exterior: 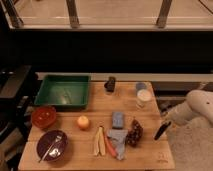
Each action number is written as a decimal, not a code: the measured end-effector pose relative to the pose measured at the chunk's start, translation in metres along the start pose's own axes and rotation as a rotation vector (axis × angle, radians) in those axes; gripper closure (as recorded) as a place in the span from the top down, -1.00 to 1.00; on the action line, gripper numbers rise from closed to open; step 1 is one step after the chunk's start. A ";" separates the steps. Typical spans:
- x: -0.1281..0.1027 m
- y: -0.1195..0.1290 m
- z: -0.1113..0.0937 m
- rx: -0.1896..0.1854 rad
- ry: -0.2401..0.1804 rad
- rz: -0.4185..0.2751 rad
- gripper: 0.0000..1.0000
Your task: Place brush in paper cup
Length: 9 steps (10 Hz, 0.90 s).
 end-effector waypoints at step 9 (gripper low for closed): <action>0.007 -0.039 -0.029 -0.030 0.242 -0.196 -0.89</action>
